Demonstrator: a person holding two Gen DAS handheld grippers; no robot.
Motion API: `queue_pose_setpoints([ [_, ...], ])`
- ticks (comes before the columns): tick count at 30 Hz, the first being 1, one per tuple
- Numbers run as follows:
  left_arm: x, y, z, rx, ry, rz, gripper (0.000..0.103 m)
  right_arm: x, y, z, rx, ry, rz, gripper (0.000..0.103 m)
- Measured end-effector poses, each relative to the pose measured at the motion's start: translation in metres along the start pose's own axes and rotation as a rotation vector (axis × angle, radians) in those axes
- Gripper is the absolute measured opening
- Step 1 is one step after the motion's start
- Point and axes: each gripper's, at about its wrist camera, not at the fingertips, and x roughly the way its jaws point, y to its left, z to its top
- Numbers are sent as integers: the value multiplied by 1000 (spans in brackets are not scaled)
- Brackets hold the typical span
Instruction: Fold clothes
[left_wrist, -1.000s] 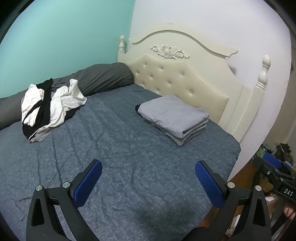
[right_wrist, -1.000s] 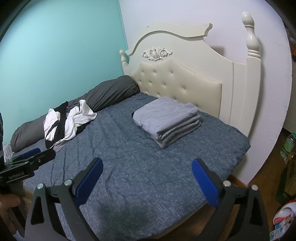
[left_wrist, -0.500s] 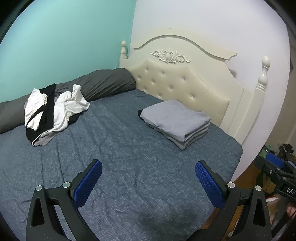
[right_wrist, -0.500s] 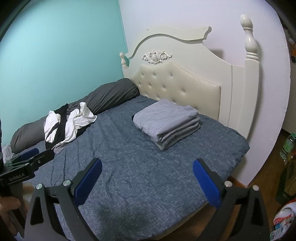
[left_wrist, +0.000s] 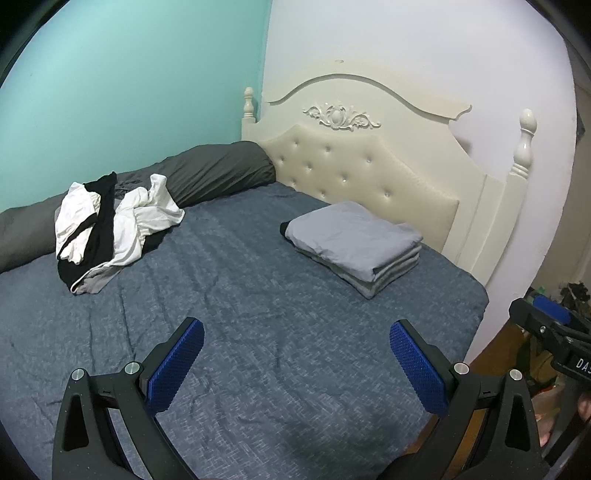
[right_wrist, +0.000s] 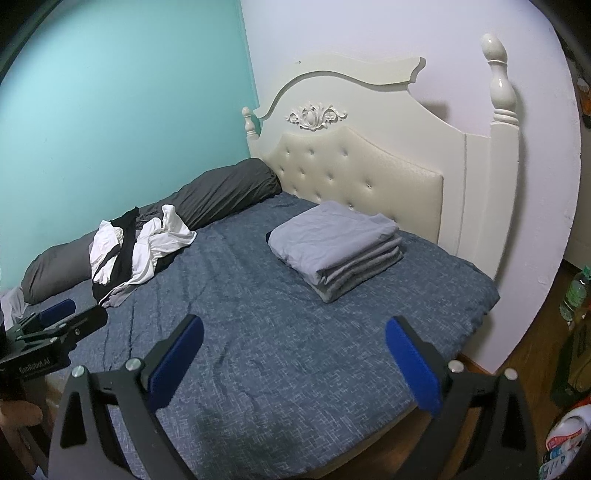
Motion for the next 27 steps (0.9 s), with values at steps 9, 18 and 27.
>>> queue_pose_setpoints([
  [9,-8,3,-5,2,-29,44,103,-3,6,-2,-12,-15,10,100],
  [18,-12,4,-11,-5,-27,54,103,-5,8,-7,-18,-18,9,100],
  [27,-19,5,-14,3,-41,66,103,-9,14,-10,-26,-27,10,100],
])
